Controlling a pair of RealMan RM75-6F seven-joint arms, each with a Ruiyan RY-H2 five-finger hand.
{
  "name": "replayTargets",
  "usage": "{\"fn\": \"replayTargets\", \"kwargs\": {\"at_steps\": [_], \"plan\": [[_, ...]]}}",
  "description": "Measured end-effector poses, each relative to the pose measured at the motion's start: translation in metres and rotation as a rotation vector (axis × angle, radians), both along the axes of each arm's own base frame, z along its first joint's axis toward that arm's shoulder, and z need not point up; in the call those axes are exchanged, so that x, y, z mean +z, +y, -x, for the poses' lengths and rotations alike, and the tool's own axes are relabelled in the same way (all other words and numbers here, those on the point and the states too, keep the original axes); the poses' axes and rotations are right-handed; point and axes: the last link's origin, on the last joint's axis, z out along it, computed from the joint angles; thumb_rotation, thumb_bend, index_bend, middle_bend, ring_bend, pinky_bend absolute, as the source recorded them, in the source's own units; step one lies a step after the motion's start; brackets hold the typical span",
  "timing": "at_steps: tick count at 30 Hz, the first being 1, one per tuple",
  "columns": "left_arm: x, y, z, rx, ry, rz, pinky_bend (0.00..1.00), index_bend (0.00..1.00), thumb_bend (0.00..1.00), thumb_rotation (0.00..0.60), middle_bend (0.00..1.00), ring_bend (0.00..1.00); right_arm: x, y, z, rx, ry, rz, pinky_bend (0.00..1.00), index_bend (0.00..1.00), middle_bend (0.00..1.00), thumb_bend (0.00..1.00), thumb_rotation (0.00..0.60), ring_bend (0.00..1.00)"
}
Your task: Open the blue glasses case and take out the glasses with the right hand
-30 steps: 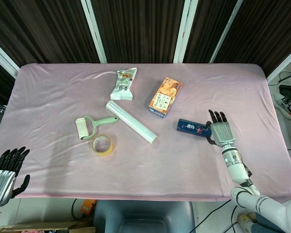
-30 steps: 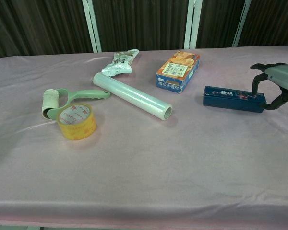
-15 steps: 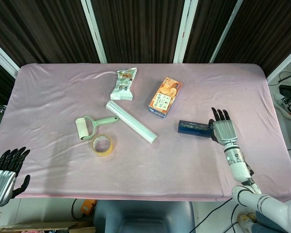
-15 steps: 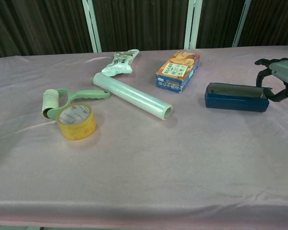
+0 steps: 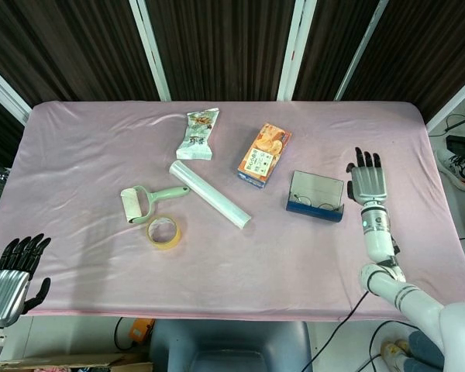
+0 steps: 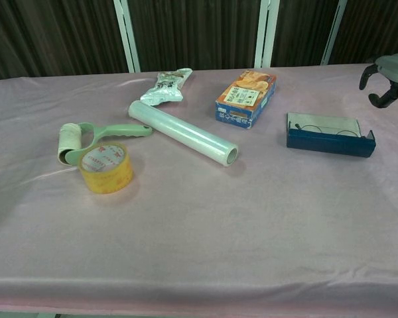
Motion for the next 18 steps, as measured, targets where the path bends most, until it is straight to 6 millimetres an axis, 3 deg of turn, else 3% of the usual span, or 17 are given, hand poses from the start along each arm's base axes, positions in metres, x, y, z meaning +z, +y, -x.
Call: {"fn": "replayTargets", "kwargs": {"at_steps": [4,12,18], "plan": [[0.000,0.002,0.000,0.004,-0.002,0.005,0.04,0.00,0.43,0.600,0.04,0.03,-0.001,-0.001,-0.004,0.009,-0.009,-0.005,0.00,0.30,0.02,0.45,0.600,0.00],[0.001,-0.002,-0.002,-0.015,-0.014,0.008,0.04,0.00,0.43,0.600,0.04,0.03,-0.009,0.031,-0.026,0.129,-0.060,-0.091,0.00,0.35,0.02,0.45,0.600,0.00],[0.004,-0.004,-0.002,-0.022,-0.026,0.004,0.04,0.00,0.43,0.600,0.04,0.03,-0.013,0.061,-0.043,0.183,-0.095,-0.181,0.00,0.39,0.02,0.56,0.600,0.00]]}}
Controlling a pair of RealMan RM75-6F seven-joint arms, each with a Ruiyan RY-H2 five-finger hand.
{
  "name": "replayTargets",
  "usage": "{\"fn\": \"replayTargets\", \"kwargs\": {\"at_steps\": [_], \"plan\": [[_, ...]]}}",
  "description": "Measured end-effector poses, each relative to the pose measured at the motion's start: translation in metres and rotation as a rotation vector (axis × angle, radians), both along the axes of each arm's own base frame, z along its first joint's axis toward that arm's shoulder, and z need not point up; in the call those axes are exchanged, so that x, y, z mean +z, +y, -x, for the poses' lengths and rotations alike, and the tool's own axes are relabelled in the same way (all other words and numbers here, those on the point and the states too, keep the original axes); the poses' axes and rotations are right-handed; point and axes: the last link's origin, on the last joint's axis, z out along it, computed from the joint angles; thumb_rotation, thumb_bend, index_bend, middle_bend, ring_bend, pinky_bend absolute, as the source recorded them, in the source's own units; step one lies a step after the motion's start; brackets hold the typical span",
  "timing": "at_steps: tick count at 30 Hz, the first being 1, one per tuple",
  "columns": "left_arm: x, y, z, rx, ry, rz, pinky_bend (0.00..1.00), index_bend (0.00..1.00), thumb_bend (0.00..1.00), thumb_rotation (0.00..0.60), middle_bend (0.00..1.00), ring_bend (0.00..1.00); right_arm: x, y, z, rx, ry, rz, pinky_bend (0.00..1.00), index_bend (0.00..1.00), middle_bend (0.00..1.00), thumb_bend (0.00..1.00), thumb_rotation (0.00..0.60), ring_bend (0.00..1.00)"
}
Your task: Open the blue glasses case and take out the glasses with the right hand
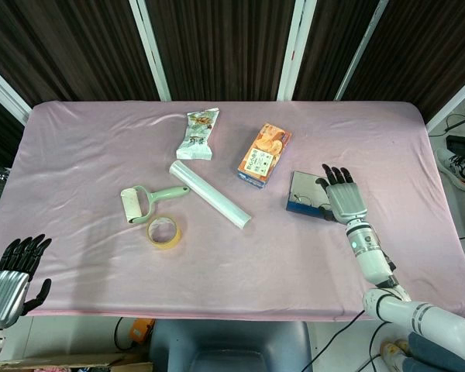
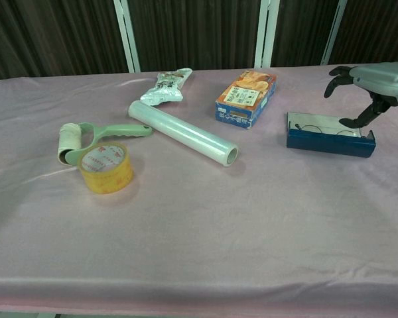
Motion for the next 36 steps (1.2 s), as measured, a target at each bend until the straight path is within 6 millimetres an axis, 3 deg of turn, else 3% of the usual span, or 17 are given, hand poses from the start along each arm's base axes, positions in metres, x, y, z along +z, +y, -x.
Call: {"fn": "replayTargets", "kwargs": {"at_steps": [6,15,25,36], "plan": [[0.001,-0.001,0.000,-0.006,-0.005,0.001,0.04,0.00,0.43,0.600,0.04,0.03,-0.013,0.008,-0.008,0.006,0.030,-0.042,0.00,0.40,0.02,0.63,0.600,0.00],[0.002,-0.003,0.001,-0.006,-0.004,-0.002,0.05,0.00,0.43,0.600,0.04,0.03,-0.039,0.003,-0.019,-0.017,0.039,-0.067,0.00,0.42,0.02,0.64,0.600,0.00],[0.003,-0.003,0.002,-0.007,-0.009,0.000,0.05,0.00,0.43,0.600,0.04,0.03,-0.050,0.005,-0.023,-0.016,0.063,-0.084,0.00,0.43,0.02,0.65,0.600,0.00],[0.004,-0.004,0.001,-0.012,-0.013,-0.003,0.05,0.00,0.43,0.600,0.04,0.03,-0.061,0.025,-0.033,0.039,0.069,-0.138,0.00,0.44,0.02,0.65,0.600,0.00]]}}
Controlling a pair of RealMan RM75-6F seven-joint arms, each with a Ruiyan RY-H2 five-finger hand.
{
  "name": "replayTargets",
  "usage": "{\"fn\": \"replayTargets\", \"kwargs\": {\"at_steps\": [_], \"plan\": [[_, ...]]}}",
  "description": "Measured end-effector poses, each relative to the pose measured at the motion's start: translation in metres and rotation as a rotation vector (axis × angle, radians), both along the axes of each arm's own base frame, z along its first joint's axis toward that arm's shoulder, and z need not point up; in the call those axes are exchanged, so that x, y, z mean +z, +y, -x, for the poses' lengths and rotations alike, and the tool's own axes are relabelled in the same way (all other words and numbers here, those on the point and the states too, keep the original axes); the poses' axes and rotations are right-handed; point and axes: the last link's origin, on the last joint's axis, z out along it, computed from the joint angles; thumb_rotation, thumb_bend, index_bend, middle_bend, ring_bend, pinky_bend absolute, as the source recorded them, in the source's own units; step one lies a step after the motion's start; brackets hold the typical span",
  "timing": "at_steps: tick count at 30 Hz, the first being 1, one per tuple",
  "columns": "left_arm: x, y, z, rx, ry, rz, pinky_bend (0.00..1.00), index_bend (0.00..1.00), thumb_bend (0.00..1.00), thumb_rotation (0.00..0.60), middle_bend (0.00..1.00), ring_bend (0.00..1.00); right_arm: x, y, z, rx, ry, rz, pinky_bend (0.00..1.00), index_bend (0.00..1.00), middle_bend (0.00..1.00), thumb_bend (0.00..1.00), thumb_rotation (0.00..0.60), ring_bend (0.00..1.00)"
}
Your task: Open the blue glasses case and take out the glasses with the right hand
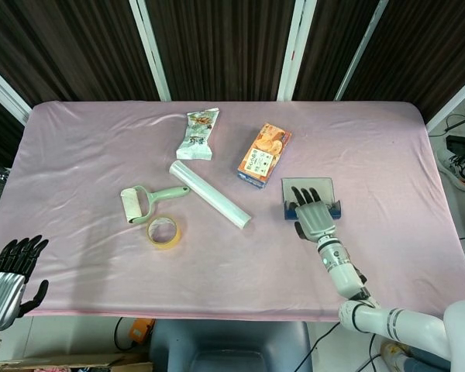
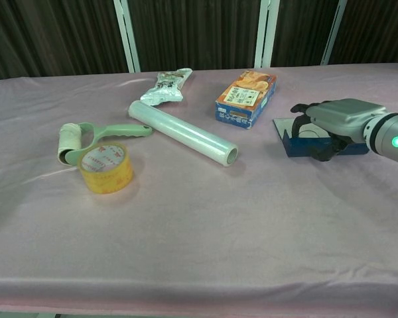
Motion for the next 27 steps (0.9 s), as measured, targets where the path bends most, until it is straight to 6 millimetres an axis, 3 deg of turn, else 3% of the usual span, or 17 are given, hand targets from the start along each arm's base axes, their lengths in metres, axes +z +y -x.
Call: {"fn": "replayTargets", "kwargs": {"at_steps": [15,27], "plan": [[-0.002,-0.004,-0.002,-0.021,0.006,0.007,0.05,0.00,0.43,0.600,0.04,0.04,0.000,0.061,-0.002,0.119,0.025,-0.153,0.00,0.45,0.02,0.65,0.600,0.00],[-0.004,-0.005,-0.004,-0.028,0.016,0.012,0.05,0.00,0.43,0.600,0.04,0.04,0.025,0.118,0.025,0.221,0.090,-0.224,0.00,0.46,0.02,0.65,0.600,0.00]]}}
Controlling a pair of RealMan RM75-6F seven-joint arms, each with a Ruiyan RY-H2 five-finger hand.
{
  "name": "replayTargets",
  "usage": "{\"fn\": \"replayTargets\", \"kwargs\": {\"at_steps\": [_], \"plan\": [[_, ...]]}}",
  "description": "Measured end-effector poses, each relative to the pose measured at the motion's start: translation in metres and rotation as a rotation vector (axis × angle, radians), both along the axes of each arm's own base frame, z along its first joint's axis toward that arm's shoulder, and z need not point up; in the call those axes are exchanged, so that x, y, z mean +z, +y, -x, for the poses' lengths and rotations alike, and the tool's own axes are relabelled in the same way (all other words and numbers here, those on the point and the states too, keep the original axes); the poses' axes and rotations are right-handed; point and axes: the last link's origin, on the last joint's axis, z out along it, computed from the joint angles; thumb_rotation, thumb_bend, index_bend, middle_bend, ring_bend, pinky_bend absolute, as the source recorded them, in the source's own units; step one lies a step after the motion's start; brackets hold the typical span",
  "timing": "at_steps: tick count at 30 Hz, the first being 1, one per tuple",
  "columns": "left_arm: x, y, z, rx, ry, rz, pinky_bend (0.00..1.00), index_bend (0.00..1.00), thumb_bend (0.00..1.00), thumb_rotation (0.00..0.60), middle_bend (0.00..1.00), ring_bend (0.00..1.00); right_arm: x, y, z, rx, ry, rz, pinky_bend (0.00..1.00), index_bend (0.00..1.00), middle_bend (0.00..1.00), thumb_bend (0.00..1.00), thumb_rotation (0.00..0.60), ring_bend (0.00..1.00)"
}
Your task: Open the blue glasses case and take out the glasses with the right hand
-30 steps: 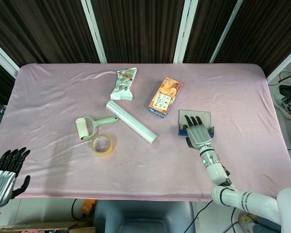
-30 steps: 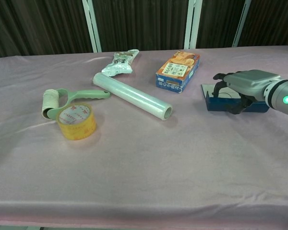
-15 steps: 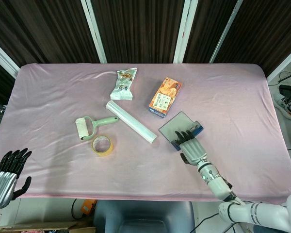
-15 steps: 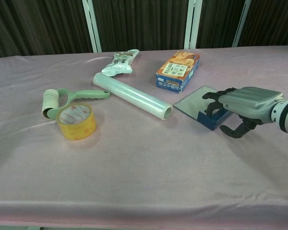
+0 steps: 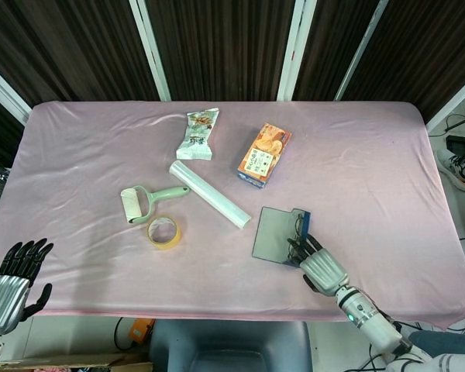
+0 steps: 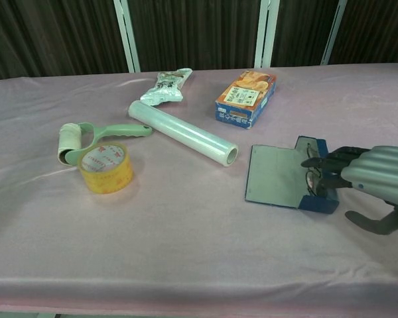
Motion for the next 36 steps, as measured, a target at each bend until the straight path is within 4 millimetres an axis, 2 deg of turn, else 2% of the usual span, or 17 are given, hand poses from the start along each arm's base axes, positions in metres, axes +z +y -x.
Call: {"fn": "replayTargets", "kwargs": {"at_steps": [7,11,19,25,31,36], "plan": [[-0.002,0.000,-0.001,0.000,0.008,-0.003,0.05,0.00,0.43,0.600,0.04,0.04,0.016,0.024,0.017,0.042,0.025,-0.018,0.00,0.46,0.02,0.66,0.600,0.00],[-0.003,0.001,-0.001,0.005,0.012,-0.001,0.05,0.00,0.43,0.600,0.04,0.04,0.028,0.037,0.036,0.025,0.042,-0.012,0.00,0.46,0.02,0.66,0.600,0.00],[-0.005,0.001,-0.002,0.007,0.020,0.003,0.05,0.00,0.43,0.600,0.04,0.04,0.047,0.043,0.065,-0.029,0.063,0.030,0.00,0.46,0.02,0.66,0.600,0.00],[-0.007,0.001,-0.003,0.005,0.026,0.007,0.05,0.00,0.43,0.600,0.04,0.04,0.055,0.028,0.080,-0.080,0.073,0.087,0.00,0.46,0.02,0.66,0.600,0.00],[-0.007,0.001,-0.003,0.006,0.025,0.008,0.05,0.00,0.43,0.600,0.04,0.04,0.056,-0.001,0.087,-0.120,0.096,0.162,0.00,0.46,0.02,0.66,0.600,0.00],[-0.008,0.001,-0.003,0.006,0.026,0.009,0.05,0.00,0.43,0.600,0.04,0.04,0.053,-0.028,0.083,-0.150,0.096,0.219,0.00,0.46,0.02,0.66,0.600,0.00]]}}
